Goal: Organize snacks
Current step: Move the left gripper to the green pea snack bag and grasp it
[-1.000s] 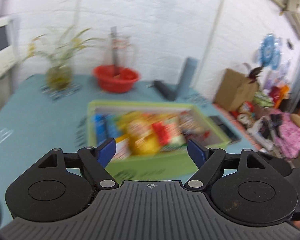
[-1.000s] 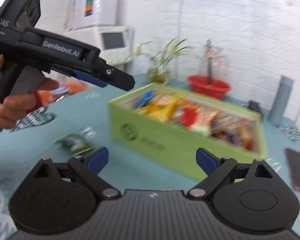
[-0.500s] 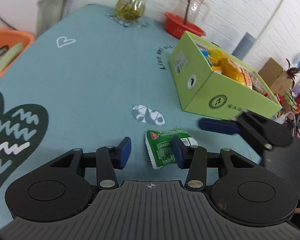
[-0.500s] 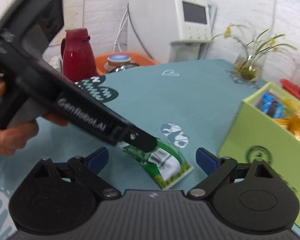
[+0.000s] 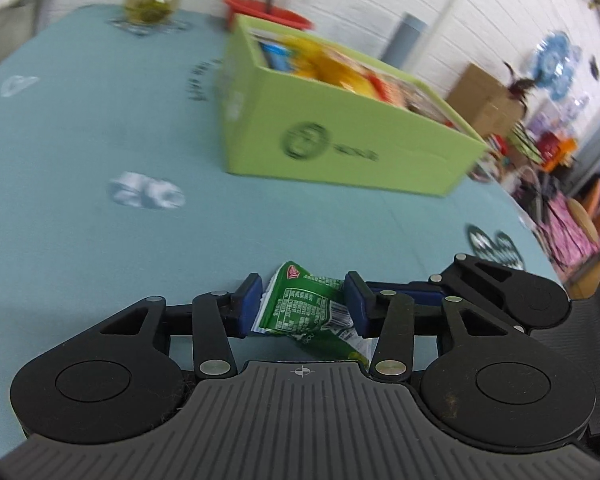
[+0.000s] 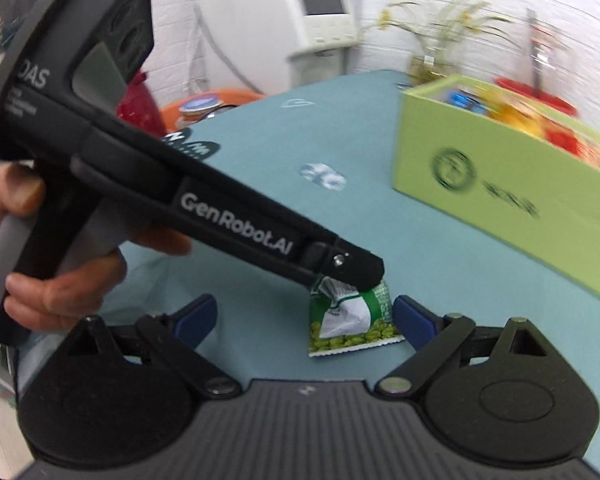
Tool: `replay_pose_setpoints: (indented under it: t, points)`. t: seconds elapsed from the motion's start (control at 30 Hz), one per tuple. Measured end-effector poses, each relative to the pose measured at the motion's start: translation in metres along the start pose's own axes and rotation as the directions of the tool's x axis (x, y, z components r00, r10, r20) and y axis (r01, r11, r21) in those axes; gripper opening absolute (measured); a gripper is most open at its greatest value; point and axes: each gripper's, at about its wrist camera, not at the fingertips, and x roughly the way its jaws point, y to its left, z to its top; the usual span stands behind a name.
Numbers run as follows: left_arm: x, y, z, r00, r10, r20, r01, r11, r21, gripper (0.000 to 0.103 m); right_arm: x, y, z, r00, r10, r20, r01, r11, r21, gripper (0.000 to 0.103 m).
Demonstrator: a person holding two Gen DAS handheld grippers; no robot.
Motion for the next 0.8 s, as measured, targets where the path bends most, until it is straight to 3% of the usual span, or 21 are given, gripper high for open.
replay_pose_setpoints:
  t: [0.17,0.3,0.33,0.43,0.57,0.73,0.8]
  points:
    - [0.021,-0.054,-0.016,0.998,-0.059,-0.023,0.061,0.994,0.088,0.031,-0.044,-0.011,-0.045,0.996,-0.087,0.024,0.082,0.987,0.138,0.094]
    - [0.024,-0.081,-0.016,1.0,-0.015,-0.003,0.015,0.992,0.129,0.029,-0.064,-0.019,-0.059,0.993,-0.107,0.048,0.097,0.979,0.179,0.093]
    - [0.02,-0.082,-0.014,1.0,-0.011,0.003,0.01,0.993,0.12,0.028,-0.071,-0.02,-0.06,0.991,-0.12,0.064,0.106,0.978,0.181,0.093]
    - [-0.001,-0.076,-0.01,0.999,-0.015,0.042,0.013,0.998,0.067,0.04,-0.08,-0.023,-0.06,0.985,-0.142,0.096,0.124,0.977,0.172,0.093]
    - [-0.013,-0.063,-0.021,0.999,-0.046,0.021,0.047,0.998,-0.035,0.04,-0.073,-0.028,-0.058,0.984,-0.144,0.101,0.129,0.981,0.143,0.093]
    - [0.0,-0.056,-0.04,0.995,-0.094,-0.041,0.089,0.989,-0.119,0.033,-0.056,-0.026,-0.055,0.99,-0.131,0.044,0.125,0.985,0.116,0.093]
    - [0.005,-0.059,-0.04,0.993,-0.111,-0.043,0.106,0.987,-0.12,0.023,-0.055,-0.019,-0.055,0.993,-0.11,0.042,0.105,0.989,0.102,0.093]
